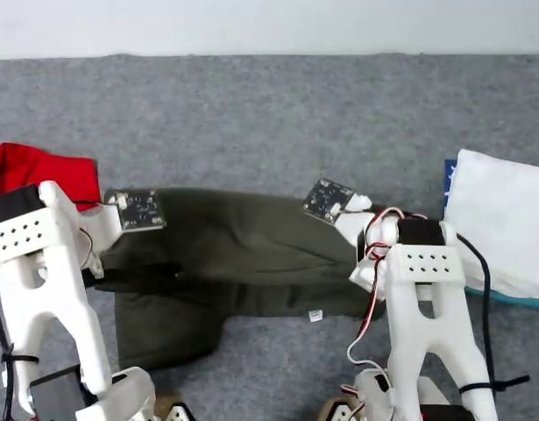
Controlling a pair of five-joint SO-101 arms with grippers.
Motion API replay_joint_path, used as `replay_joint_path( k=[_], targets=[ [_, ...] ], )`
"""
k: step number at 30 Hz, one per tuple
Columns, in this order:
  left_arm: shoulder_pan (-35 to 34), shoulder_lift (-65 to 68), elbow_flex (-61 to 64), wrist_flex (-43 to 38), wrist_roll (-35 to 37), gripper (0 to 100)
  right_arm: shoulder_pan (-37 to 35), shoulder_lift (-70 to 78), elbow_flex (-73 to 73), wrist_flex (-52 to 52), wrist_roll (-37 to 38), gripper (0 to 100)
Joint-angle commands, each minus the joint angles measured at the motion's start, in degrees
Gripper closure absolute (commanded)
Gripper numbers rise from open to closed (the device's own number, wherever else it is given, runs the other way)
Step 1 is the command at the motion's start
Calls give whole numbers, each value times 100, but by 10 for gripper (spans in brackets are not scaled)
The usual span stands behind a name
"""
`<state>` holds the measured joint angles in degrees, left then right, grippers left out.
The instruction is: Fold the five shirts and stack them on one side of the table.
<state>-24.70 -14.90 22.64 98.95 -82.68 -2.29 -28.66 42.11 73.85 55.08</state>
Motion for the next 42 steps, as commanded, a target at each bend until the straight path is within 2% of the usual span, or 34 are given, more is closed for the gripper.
replay_joint_path(
  k=[1, 10, 14, 16, 18, 23, 25, 28, 33, 38, 42],
  targets=[
    [-123, -237, 4, 167, -273, 985, -57, -268, -44, 119, 62, 987],
    [-510, -237, 505, 167, -703, 957, -22, -224, -44, 136, 44, 963],
    [-580, -246, 488, 167, 53, 818, 101, -259, -44, 154, -26, 821],
    [-571, -387, 488, 167, 448, 793, 189, -259, -53, 92, -308, 778],
    [-571, -677, 532, 167, 484, 789, 224, -259, -62, -13, -510, 775],
    [-563, -1407, 514, 132, 501, 794, 224, -268, -88, -382, -879, 775],
    [-527, -1574, 523, 18, 747, 799, 180, -277, -88, -725, -1152, 775],
    [-510, -1679, 541, -264, 1257, 848, 136, -277, -264, -998, -1705, 775],
    [-510, -1697, 549, -299, 1635, 958, 154, -277, -1160, -576, -2884, 774],
    [-527, -1697, 514, -343, 2470, 966, -75, -259, -2110, 48, -3385, 774],
    [-536, -1697, 505, -712, 3508, 966, -602, -57, -1978, -75, -3710, 775]
  ],
)
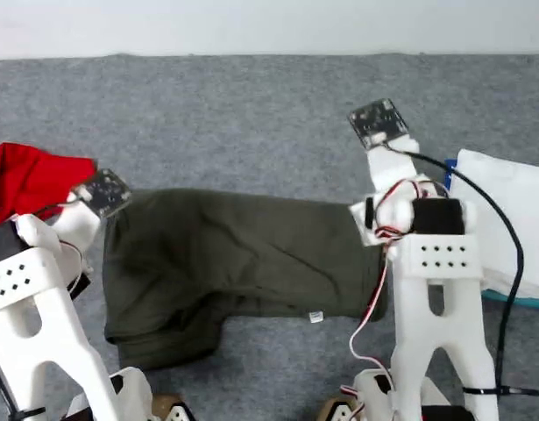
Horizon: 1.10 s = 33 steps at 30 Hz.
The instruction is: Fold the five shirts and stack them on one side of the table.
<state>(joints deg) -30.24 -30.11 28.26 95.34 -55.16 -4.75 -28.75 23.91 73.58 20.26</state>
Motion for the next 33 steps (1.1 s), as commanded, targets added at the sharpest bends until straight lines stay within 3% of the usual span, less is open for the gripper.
replay_joint_path(
  k=[1, 5, 10, 13, 21, 26, 33],
  targets=[
    [9, -185, -66, -492, 1081, 967, -523, 57, -26, -92, -264, 775],
    [-299, -185, -75, -870, 2154, 971, -1042, 585, 220, -119, -475, 776],
    [-958, -185, -75, -800, 2690, 972, -1666, 1130, 44, -66, -571, 847],
    [-1398, -185, -75, -747, 2690, 972, -2088, 1358, -123, -57, -563, 894],
    [-2277, -149, -66, -589, 2462, 967, -3653, 2062, -879, -57, -97, 888],
    [-2593, -141, 31, -237, 1662, 966, -4470, 2774, -1582, 75, -105, 794],
    [-2787, -158, 13, -273, 1582, 966, -5314, 4189, -2980, 813, -132, 790]
  ],
)
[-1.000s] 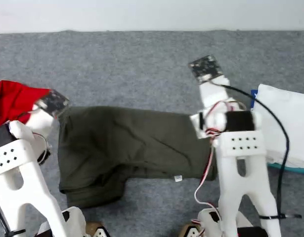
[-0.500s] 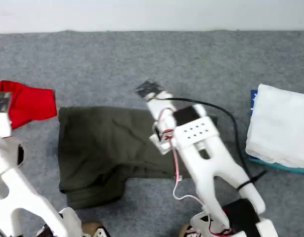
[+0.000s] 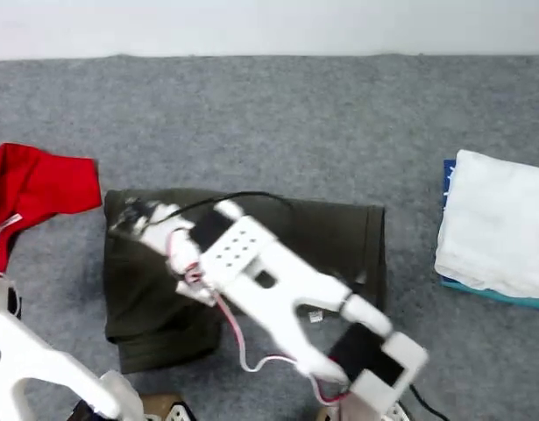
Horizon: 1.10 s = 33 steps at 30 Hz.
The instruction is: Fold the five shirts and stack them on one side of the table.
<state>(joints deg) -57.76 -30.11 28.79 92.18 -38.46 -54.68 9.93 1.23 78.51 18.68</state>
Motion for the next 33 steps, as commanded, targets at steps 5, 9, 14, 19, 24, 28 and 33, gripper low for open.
replay_joint_path(
  k=[5, 9, 14, 19, 24, 28, 33],
  targets=[
    [-44, -176, -31, 44, -88, 966, -708, 1077, -1530, 813, -9, 790],
    [-53, -176, -31, 53, -88, 966, -901, 1543, -1899, 919, -220, 790],
    [-53, -176, -31, 88, -88, 966, -945, 1956, -1916, 725, -211, 790],
    [-44, -176, -22, 70, -79, 966, -936, 2035, -1916, 514, -141, 909],
    [-44, -176, -22, 79, -79, 966, -884, 2026, -1916, 523, 378, 979],
    [-44, -176, -22, 88, -79, 966, -752, 1974, -1925, 664, 448, 988],
    [-26, -176, -22, 88, -79, 966, -734, 1710, -1916, 1121, 774, 988]
  ],
)
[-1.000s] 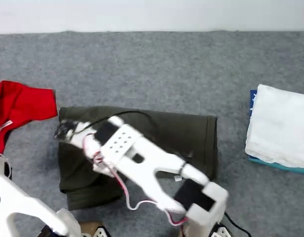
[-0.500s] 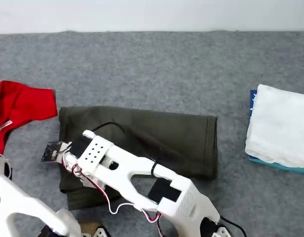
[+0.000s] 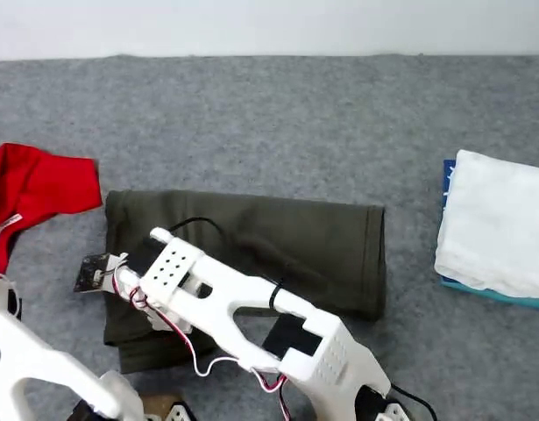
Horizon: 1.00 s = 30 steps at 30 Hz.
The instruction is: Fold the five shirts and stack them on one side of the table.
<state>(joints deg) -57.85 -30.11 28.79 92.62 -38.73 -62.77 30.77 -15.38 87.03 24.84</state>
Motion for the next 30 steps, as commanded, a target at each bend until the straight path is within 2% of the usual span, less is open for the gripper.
replay_joint_path(
  k=[1, 8, 17, 23, 30],
  targets=[
    [-9, -176, -22, 35, -53, 966, 66, -453, -255, 356, 158, 988],
    [-9, -167, -13, 44, -53, 966, 84, -681, -237, 875, 607, 988],
    [0, -149, -13, 44, -44, 966, 92, -734, -149, 971, 721, 965],
    [0, -141, -13, 9, -44, 966, -92, -892, -255, 1033, -79, 802],
    [0, -141, -13, 9, -44, 966, -708, -910, -220, 866, -220, 797]
  ],
)
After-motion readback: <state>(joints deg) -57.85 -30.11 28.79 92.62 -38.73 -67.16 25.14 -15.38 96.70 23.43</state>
